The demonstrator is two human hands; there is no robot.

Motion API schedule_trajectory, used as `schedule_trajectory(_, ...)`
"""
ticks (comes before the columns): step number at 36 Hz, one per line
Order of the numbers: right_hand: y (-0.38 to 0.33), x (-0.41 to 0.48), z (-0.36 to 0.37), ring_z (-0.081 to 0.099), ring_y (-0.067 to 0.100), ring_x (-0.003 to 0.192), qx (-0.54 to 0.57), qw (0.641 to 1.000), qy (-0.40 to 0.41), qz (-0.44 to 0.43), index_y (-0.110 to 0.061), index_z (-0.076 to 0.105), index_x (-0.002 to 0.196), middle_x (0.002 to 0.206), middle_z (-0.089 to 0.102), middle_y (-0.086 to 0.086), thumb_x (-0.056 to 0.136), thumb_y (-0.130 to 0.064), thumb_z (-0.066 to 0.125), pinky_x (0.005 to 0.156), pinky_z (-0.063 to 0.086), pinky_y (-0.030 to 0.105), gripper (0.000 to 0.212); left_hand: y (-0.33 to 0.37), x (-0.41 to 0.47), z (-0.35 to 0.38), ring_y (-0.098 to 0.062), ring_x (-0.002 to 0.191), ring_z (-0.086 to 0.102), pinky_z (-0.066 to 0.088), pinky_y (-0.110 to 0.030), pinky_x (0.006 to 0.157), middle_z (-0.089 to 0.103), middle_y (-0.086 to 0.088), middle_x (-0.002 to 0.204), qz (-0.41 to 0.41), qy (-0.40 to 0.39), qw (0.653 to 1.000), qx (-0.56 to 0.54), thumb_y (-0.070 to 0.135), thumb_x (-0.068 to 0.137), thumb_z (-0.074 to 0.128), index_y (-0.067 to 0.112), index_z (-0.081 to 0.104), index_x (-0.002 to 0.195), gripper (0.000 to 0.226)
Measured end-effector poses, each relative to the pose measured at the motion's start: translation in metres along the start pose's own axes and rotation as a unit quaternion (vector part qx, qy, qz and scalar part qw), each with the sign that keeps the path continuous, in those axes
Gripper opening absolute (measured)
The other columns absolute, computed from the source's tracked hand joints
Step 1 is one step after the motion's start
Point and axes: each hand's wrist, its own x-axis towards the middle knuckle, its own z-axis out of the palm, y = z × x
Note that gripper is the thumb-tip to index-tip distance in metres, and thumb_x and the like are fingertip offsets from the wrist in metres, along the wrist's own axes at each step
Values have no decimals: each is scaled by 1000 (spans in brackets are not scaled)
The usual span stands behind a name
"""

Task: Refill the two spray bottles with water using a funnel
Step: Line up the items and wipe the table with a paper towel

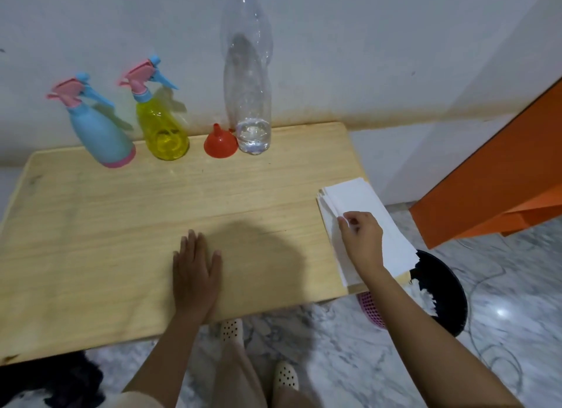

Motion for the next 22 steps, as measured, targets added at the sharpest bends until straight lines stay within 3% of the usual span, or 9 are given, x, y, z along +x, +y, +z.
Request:
schedule_trajectory(7,6,5,-1,53,12,89,0,1000,-24,1,-5,66,102,101,63,8,87,-14,62,80,36,19,18,2,-4,-2,-37,139,30,20,-50,113,35,-20,149,0,4,1000,-2,50,88,22,-3,45,137,75)
schedule_trajectory(15,1,8,-2,57,17,85,20,1000,-5,21,-7,68,89,91,65,7,87,-16,62,76,39,24,11,1,-4,1,-40,136,35,25,-52,111,39,-21,146,-2,10,1000,-8,47,88,27,-3,47,134,71)
schedule_trajectory(22,-6,16,3,56,13,85,2,999,-4,49,-11,67,98,97,60,1,85,-31,65,71,41,26,24,0,-4,2,-40,136,35,26,-53,110,40,-21,146,5,18,1000,-7,46,88,28,-4,48,134,70)
